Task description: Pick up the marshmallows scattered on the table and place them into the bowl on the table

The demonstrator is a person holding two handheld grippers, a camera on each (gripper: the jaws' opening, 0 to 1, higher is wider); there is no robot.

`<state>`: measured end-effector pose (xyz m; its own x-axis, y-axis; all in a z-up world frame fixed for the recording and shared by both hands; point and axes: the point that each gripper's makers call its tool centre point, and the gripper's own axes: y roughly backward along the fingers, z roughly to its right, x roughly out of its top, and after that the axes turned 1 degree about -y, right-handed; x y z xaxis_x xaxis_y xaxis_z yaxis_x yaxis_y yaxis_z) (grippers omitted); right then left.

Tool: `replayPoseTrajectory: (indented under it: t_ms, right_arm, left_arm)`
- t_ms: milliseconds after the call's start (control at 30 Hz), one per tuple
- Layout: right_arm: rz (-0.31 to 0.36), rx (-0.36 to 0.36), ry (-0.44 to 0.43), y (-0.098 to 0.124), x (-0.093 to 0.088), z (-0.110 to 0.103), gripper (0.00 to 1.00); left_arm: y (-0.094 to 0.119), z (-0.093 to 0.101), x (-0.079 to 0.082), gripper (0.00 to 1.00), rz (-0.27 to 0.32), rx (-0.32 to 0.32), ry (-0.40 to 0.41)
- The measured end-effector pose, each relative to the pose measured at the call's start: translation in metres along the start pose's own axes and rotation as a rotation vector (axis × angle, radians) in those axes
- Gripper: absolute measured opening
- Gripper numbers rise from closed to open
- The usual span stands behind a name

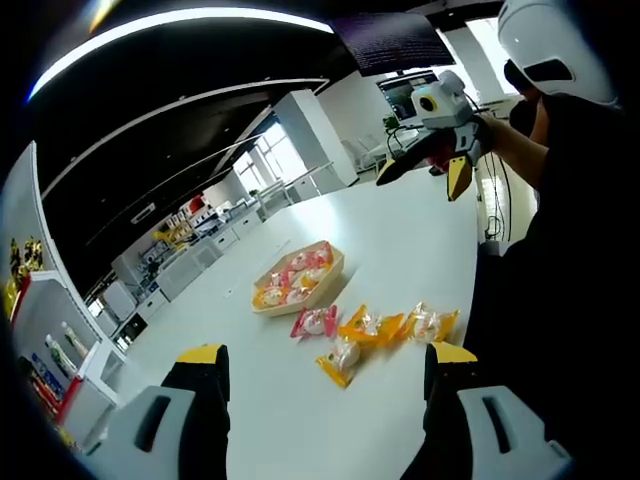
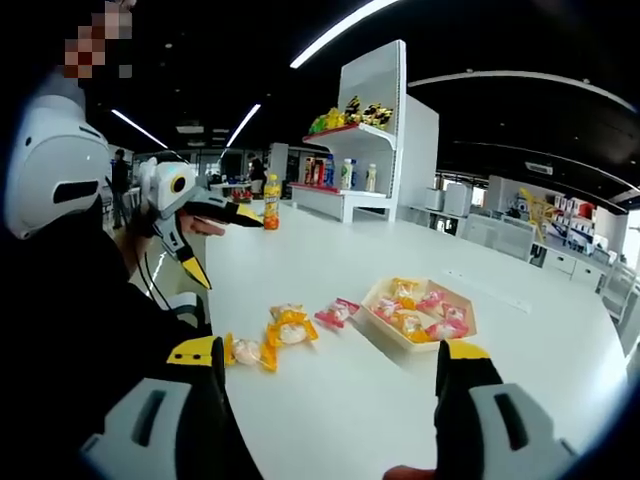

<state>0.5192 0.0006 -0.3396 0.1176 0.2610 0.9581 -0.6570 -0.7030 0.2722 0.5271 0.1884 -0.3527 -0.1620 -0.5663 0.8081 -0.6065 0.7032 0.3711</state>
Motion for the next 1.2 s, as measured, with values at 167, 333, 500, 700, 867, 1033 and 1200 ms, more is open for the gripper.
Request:
replayPoseTrajectory:
  t_ms: [167,333,500,700,867,1033,1200]
  right_arm:
    - [-0.015,0.016,0.007,-0.005,-0.005,-0.005,0.81]
    - [-0.024,0.011,0.002,-0.008,-0.007,-0.004,0.78]
    - [-0.025,0.037,-0.026,-0.019,-0.007,-0.019,0.74]
    - [-0.051,0.092,-0.058,-0.038,-0.015,-0.047,0.73]
    - [-0.111,0.111,-0.084,-0.059,-0.033,-0.063,0.70]
    - [-0.122,0.123,-0.188,-0.078,-0.042,-0.071,0.66]
    - [-0.151,0.157,-0.197,-0.090,-0.050,-0.085,0.61]
  left_arm:
    - [-0.006,0.003,-0.004,0.78,0.001,-0.020,0.012]
    - [-0.014,-0.001,-0.014,0.75,-0.008,-0.024,0.048]
    - [-0.015,0.001,-0.017,0.75,-0.012,-0.031,0.059]
    - [-0.011,0.001,-0.012,0.75,0.002,-0.023,0.054]
    - [-0.005,0.006,-0.007,0.75,0.007,-0.033,0.037]
    - [-0.003,0.007,-0.002,0.76,0.020,-0.036,0.024]
    - [-0.002,0.006,-0.001,0.75,0.023,-0.033,0.024]
